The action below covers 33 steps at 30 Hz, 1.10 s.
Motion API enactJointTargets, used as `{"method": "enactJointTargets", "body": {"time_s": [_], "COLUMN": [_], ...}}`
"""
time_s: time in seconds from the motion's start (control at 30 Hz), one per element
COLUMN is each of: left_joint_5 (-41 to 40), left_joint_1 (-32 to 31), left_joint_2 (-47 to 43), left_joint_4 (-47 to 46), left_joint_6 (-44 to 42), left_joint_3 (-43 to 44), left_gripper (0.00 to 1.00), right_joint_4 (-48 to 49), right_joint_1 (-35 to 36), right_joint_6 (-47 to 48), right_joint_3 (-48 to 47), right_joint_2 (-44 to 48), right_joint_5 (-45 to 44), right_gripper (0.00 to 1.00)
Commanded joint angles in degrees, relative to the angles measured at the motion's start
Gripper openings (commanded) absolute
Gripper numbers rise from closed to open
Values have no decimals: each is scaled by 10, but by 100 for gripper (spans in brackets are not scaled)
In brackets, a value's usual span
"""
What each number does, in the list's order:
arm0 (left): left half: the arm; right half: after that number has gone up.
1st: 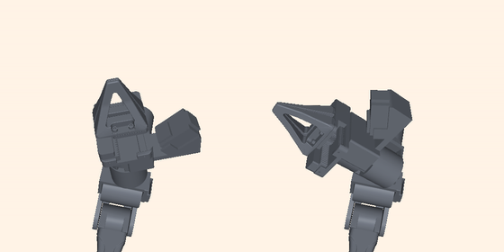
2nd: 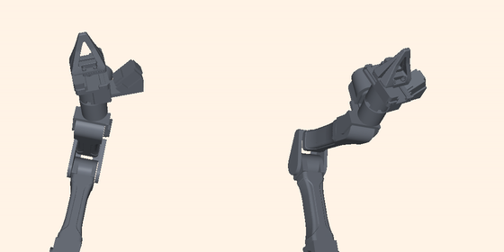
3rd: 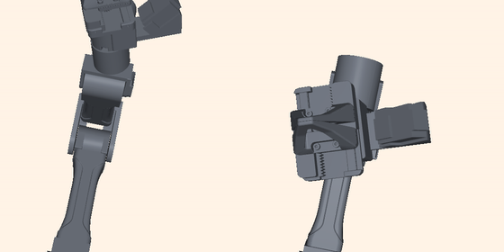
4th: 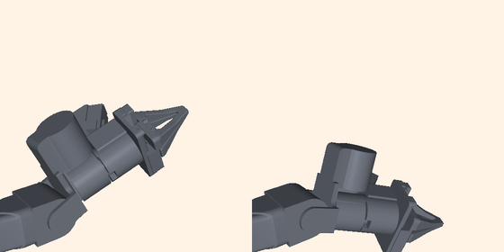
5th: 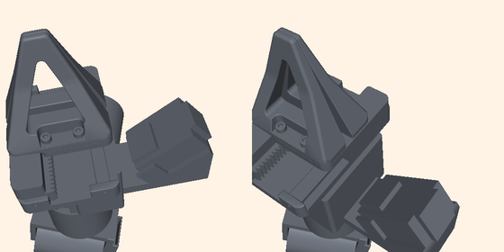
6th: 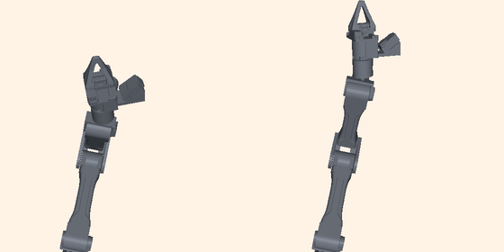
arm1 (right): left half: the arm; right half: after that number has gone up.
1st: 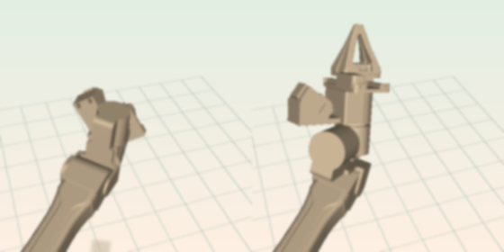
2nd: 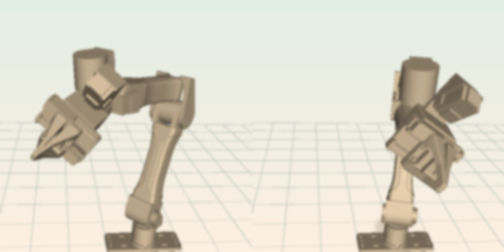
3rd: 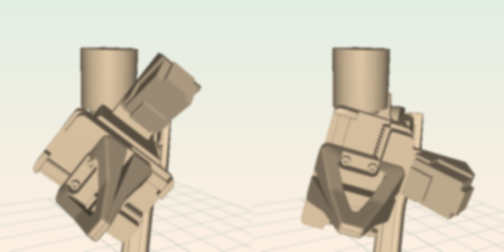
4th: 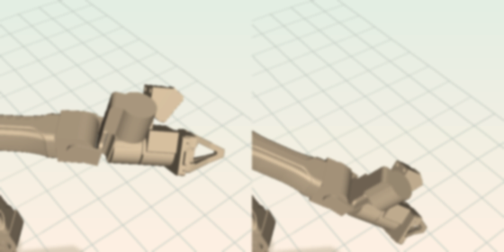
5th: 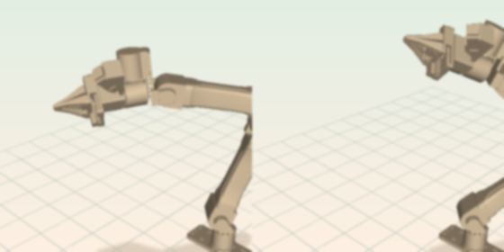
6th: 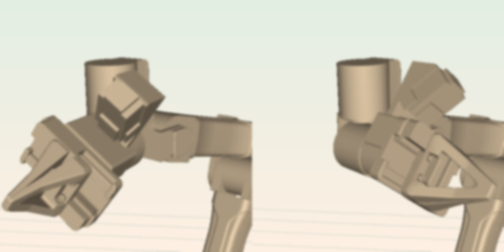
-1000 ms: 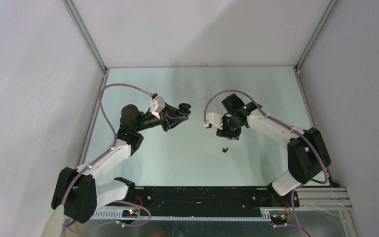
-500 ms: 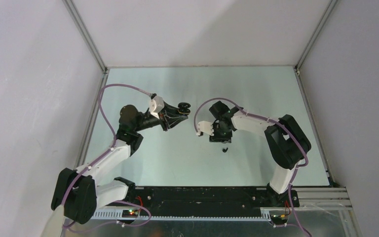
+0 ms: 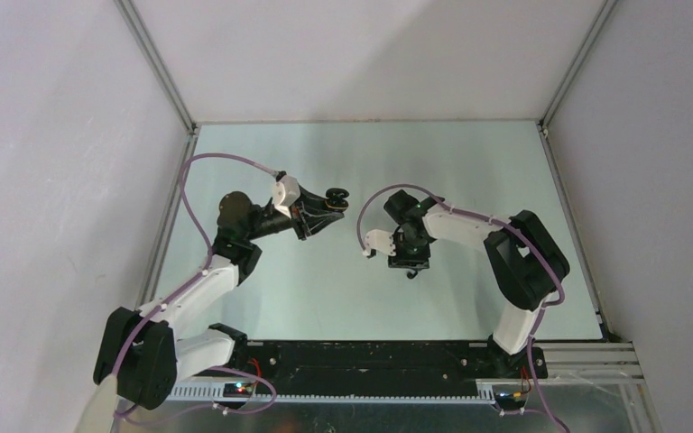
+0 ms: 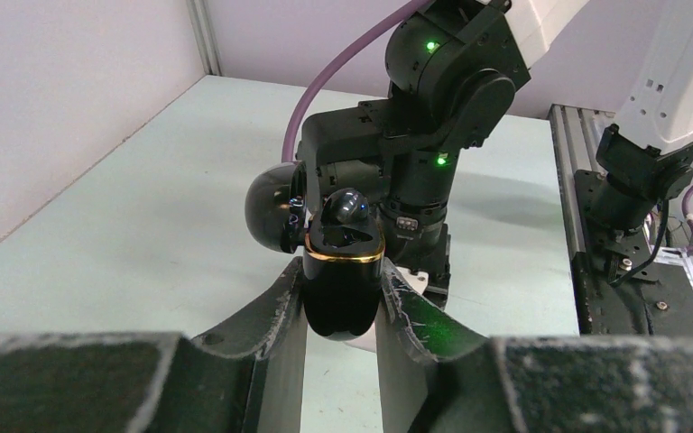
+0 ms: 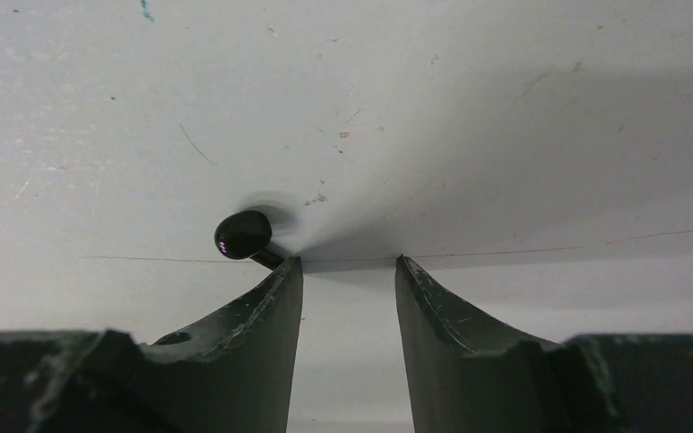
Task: Insert the wireless bluetooth earbuds into the charging case
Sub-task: Adjust the earbud at the center of the board.
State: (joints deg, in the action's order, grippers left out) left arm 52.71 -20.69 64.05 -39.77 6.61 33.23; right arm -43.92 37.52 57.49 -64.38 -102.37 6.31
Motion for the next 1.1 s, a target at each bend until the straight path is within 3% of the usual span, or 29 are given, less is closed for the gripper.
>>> {"method": "enactJointTargets", "body": {"time_s": [0.0, 0.53, 1.07], "left_joint_5": [5, 9, 13], "left_joint_1": [4, 4, 4], "left_joint_2": [-14, -16, -15], "left_joint_4": [-27, -30, -31], "left_joint_6": [6, 6, 6], "left_joint_3": [0, -2, -3], "left_gripper": [0, 0, 0], "right_joint_4": [-14, -41, 41], "right_joint_1": [11, 49, 59], "right_joint_6": [-3, -30, -126], "right_joint_3": [14, 34, 25], "right_joint_2": [21, 36, 16], "right_joint_5": [19, 14, -1], "right_gripper": [46, 47, 51]}}
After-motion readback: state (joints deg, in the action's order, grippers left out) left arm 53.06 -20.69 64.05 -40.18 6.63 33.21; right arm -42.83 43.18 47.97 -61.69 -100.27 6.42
